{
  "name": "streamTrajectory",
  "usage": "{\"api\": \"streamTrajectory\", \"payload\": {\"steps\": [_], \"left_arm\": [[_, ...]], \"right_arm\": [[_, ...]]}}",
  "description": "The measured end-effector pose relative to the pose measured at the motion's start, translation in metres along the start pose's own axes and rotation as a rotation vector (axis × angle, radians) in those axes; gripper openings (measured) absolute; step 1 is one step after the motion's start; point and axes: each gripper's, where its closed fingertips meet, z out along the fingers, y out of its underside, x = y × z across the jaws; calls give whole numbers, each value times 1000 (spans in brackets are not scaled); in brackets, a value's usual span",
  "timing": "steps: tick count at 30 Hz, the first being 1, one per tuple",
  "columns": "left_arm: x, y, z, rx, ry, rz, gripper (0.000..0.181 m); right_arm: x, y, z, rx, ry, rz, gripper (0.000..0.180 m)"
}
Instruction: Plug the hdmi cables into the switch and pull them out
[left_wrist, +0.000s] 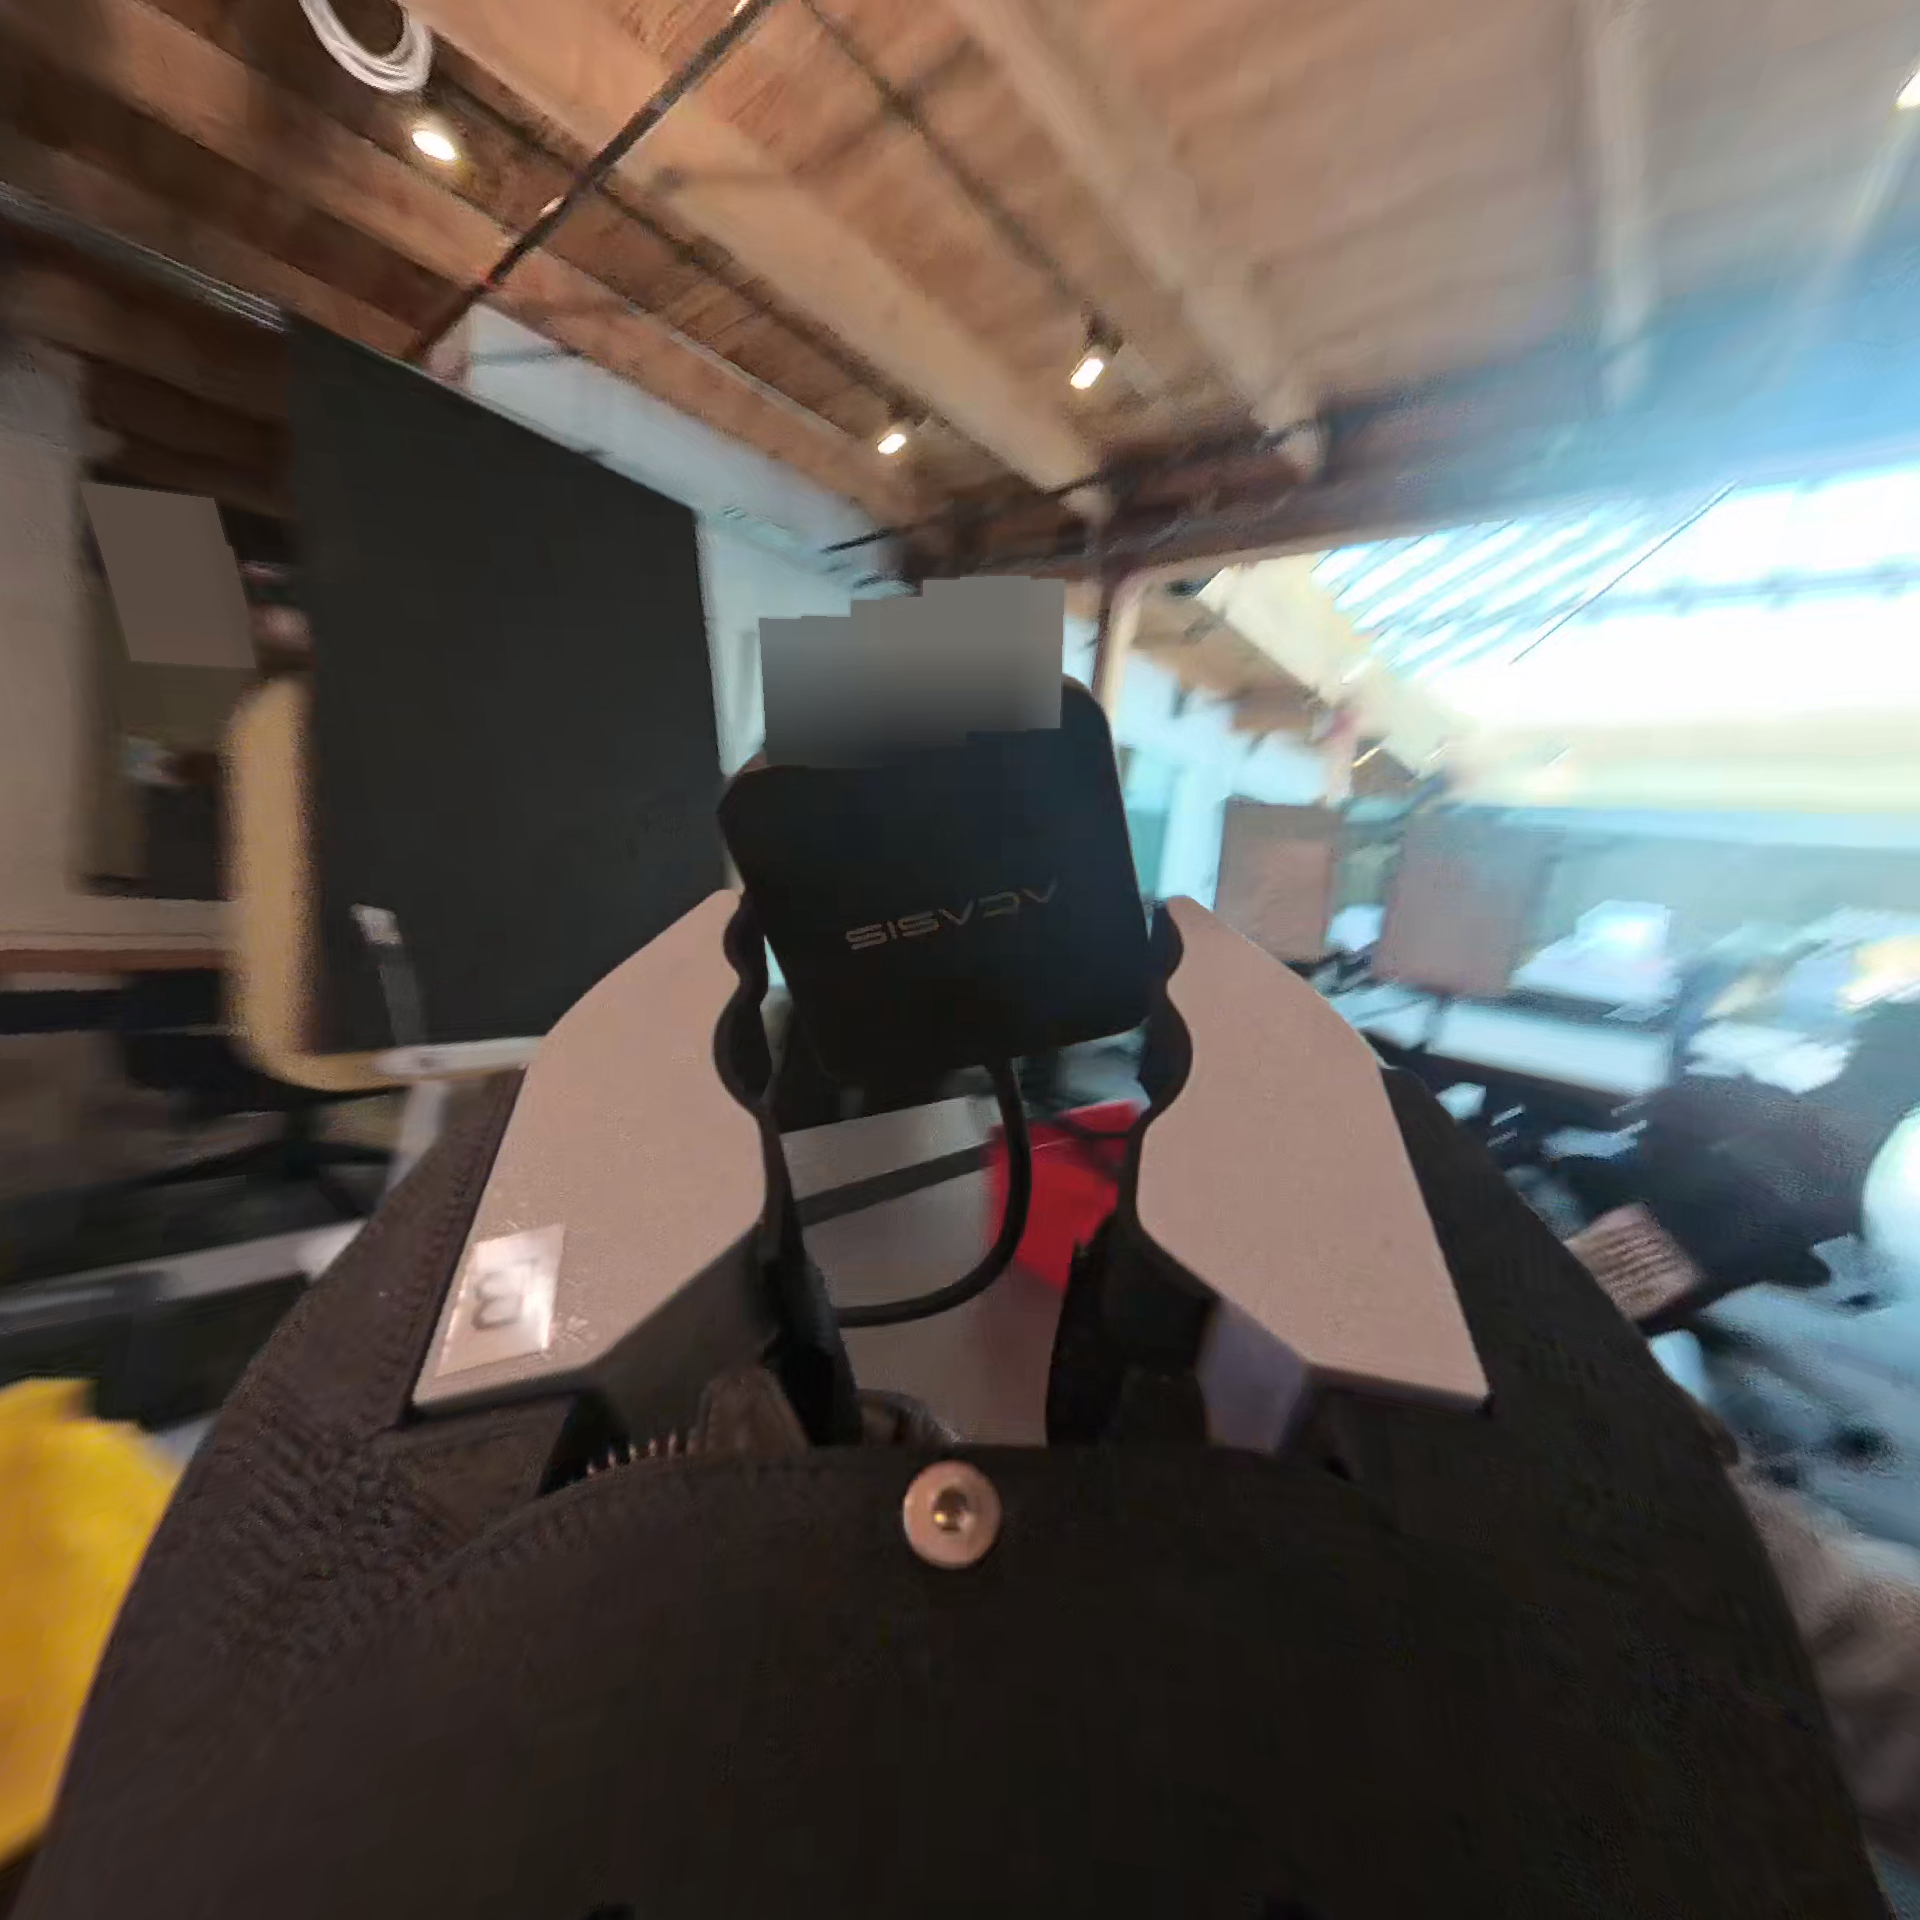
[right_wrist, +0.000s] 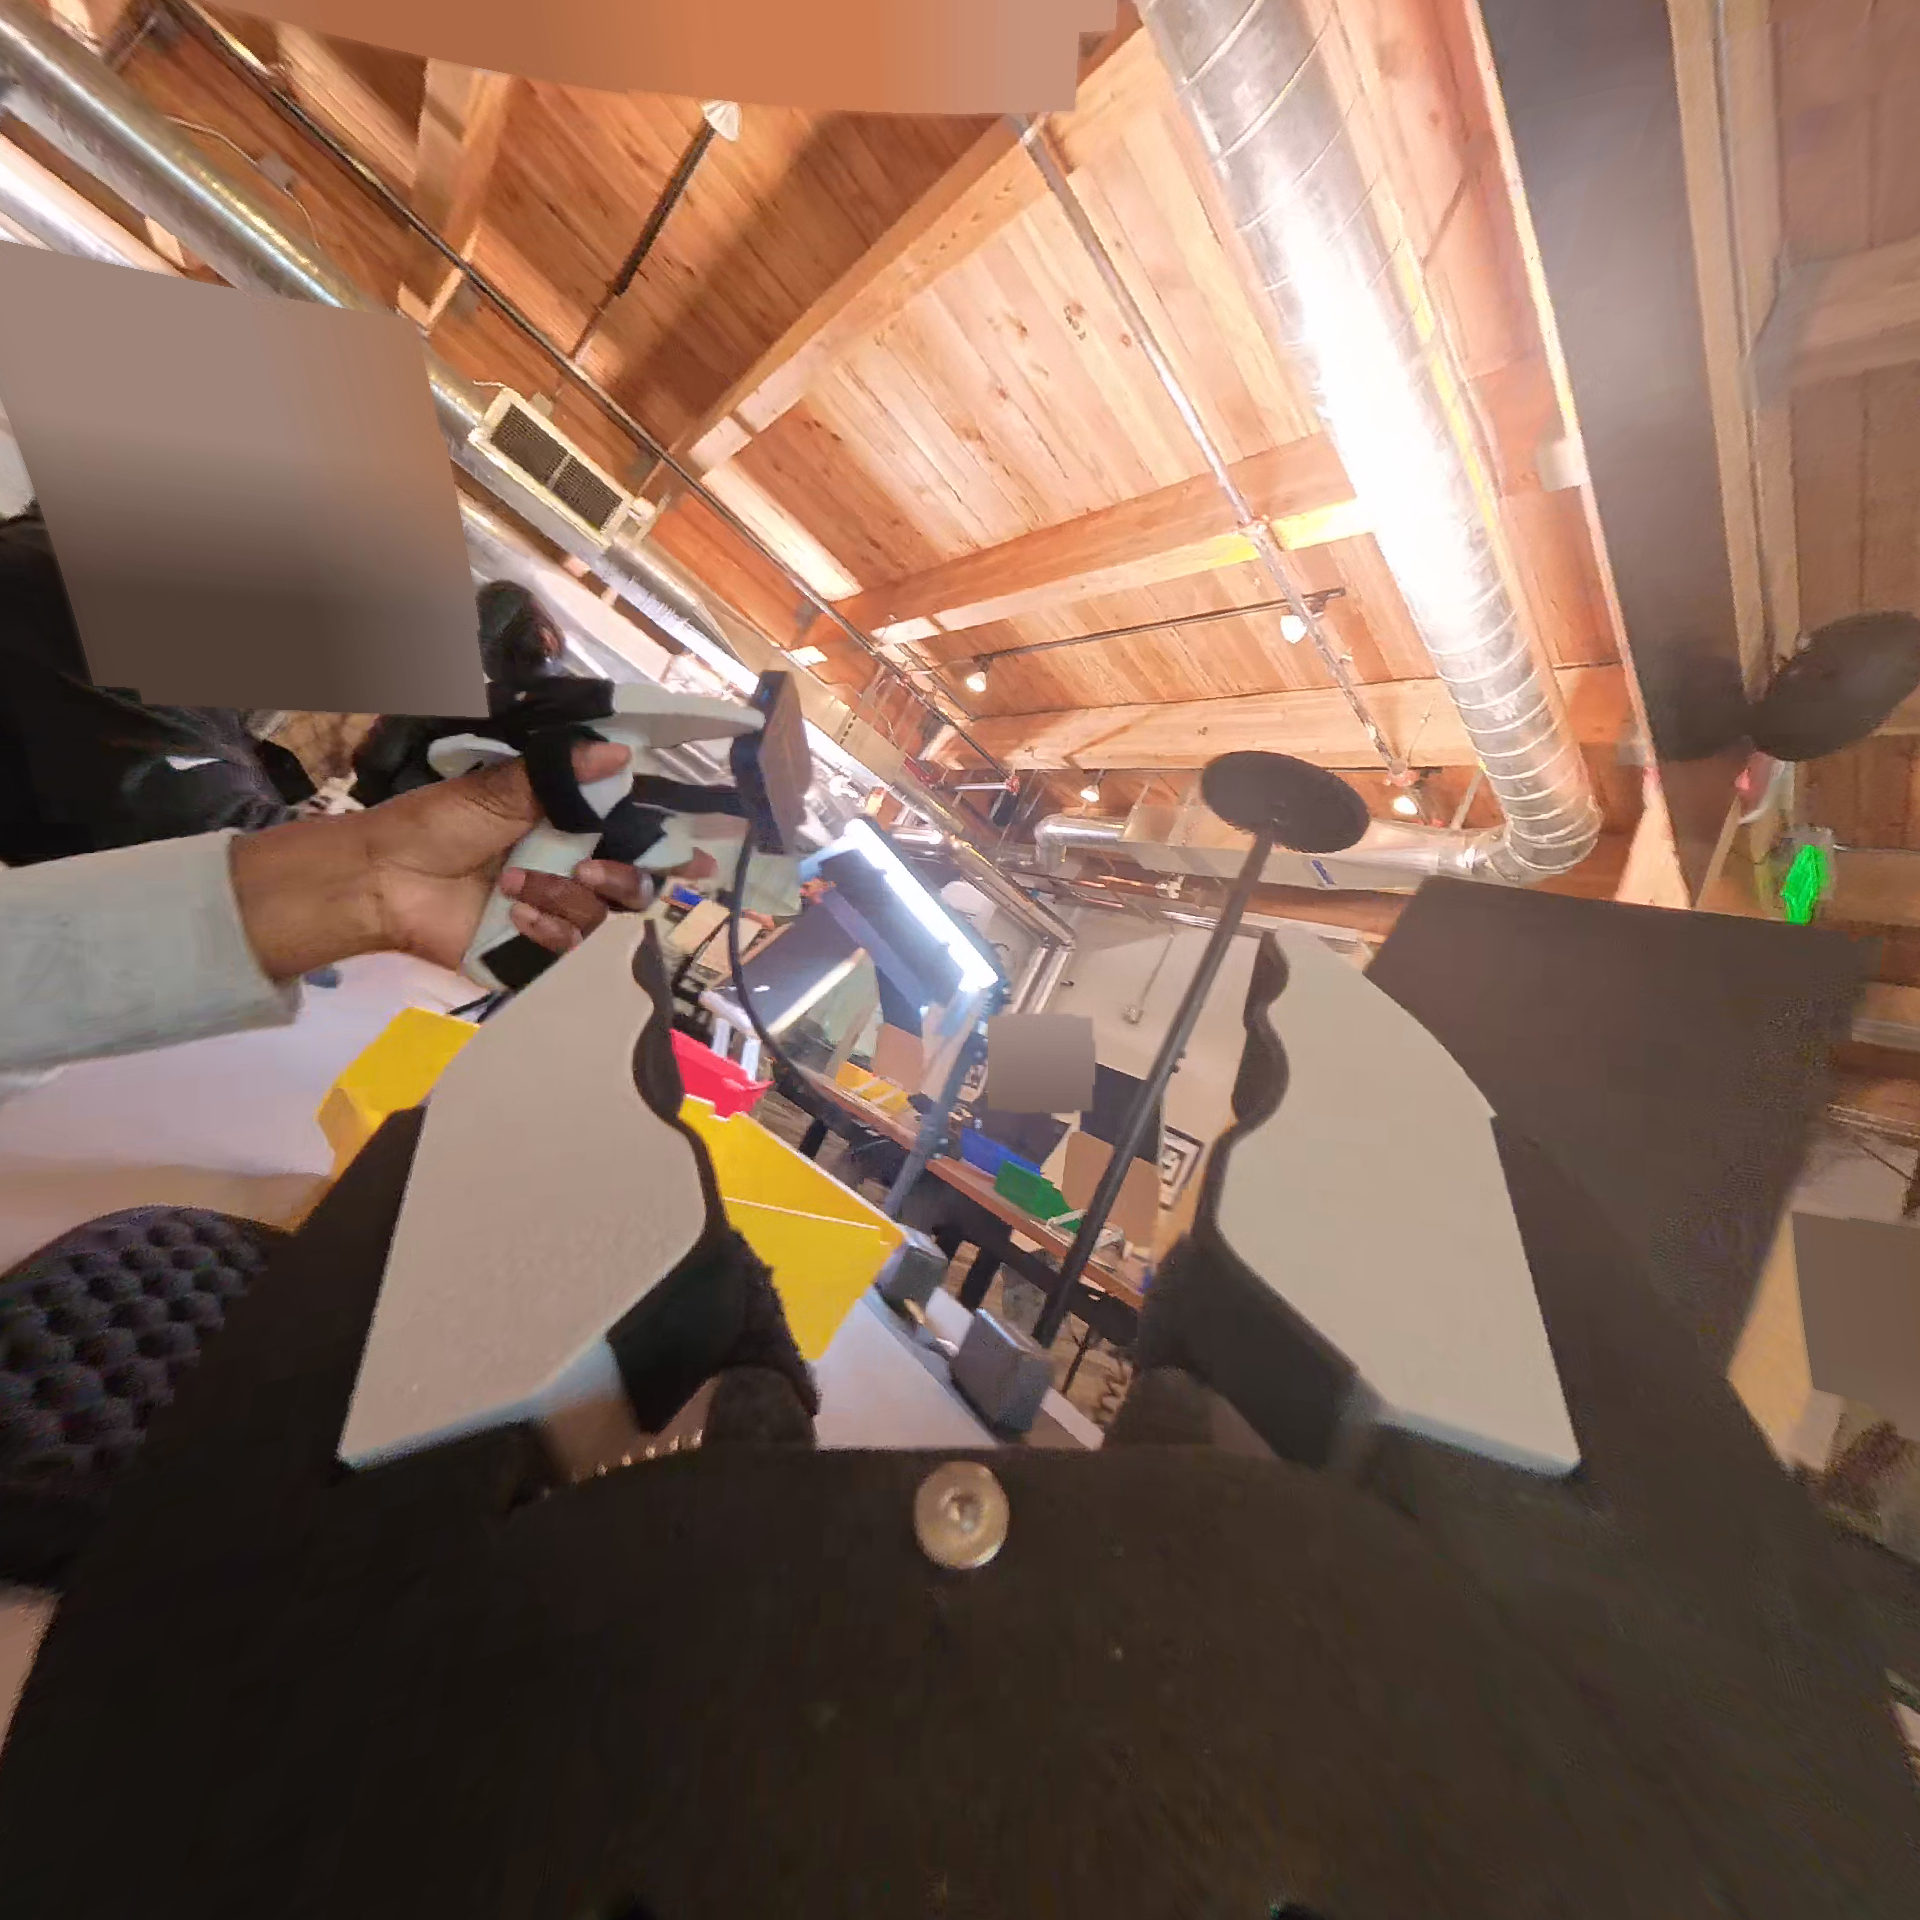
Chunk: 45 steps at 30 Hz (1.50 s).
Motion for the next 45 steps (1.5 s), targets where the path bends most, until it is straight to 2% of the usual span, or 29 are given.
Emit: {"api": "streamTrajectory", "payload": {"steps": [4, 7, 11, 13, 17, 20, 22, 23, 24, 27, 28, 30, 32, 33, 34, 36, 38, 41, 45], "left_arm": [[43, 37, -10, 148, 105, -361, 69], [58, 72, -11, 178, 142, -587, 69], [68, 110, -2, 126, 179, -749, 69], [74, 120, 2, 88, 195, -745, 69], [77, 131, 4, 32, 149, -604, 69], [83, 131, 4, 7, 131, -500, 69], [86, 131, 5, -10, 112, -429, 69], [89, 130, 5, -12, 117, -403, 70], [90, 127, 3, 3, 123, -373, 60], [88, 120, 0, 51, 145, -352, 56], [89, 121, 0, 35, 173, -378, 56], [102, 124, 2, -10, 280, -426, 52], [114, 121, 1, -13, 360, -436, 44], [116, 121, 0, -11, 365, -403, 20], [114, 121, -1, -1, 345, -342, 15], [113, 120, -5, -34, 335, -213, 13], [109, 115, -10, -99, 314, -48, 14], [94, 116, -27, -301, 247, 320, 13], [75, 129, -53, -582, 177, 682, 13]], "right_arm": [[-59, 26, 23, -68, -94, -27, 105], [-87, 43, 36, -121, -117, -107, 99], [-96, 47, 50, -143, -68, -149, 77], [-98, 56, 53, -197, -54, -200, 68], [-94, 78, 51, -313, -29, -303, 40], [-91, 79, 49, -308, -15, -201, 16], [-88, 77, 47, -288, -28, -93, 16], [-87, 74, 47, -263, -50, 7, 17], [-83, 69, 46, -220, -54, 156, 14], [-76, 39, 40, 27, -244, 788, 14], [-72, 36, 38, 72, -270, 925, 14], [-72, 42, 36, 82, -287, 1032, 14], [-86, 47, 35, 44, -340, 1035, 13], [-95, 48, 35, 20, -378, 1030, 14], [-102, 49, 36, 1, -397, 1031, 14], [-106, 52, 39, -39, -403, 1025, 16], [-97, 53, 40, -61, -355, 960, 35], [-76, 45, 36, -48, -292, 725, 36], [-90, 34, 32, -97, -390, 320, 39]]}}
